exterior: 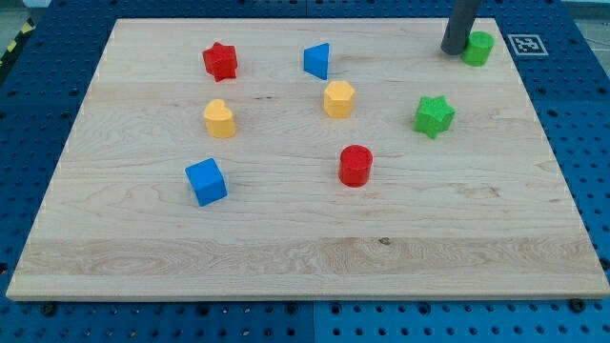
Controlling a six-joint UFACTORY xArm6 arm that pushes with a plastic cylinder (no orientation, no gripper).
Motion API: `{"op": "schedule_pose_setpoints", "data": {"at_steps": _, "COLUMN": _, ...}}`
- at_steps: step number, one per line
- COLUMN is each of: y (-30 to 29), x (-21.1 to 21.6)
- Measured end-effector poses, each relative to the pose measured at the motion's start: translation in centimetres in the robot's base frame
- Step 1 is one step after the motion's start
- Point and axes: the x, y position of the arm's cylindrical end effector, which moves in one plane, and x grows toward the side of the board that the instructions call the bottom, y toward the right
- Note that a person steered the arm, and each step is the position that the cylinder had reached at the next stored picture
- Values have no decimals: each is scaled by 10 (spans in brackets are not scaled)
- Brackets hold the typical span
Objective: Move the arm to the top right of the red circle
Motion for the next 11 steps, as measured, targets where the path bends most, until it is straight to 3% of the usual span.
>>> {"op": "schedule_pose_setpoints", "data": {"at_steps": 2, "y": -45, "x": 12}}
{"op": "schedule_pose_setpoints", "data": {"at_steps": 6, "y": -91, "x": 112}}
{"op": "schedule_pose_setpoints", "data": {"at_steps": 11, "y": -94, "x": 178}}
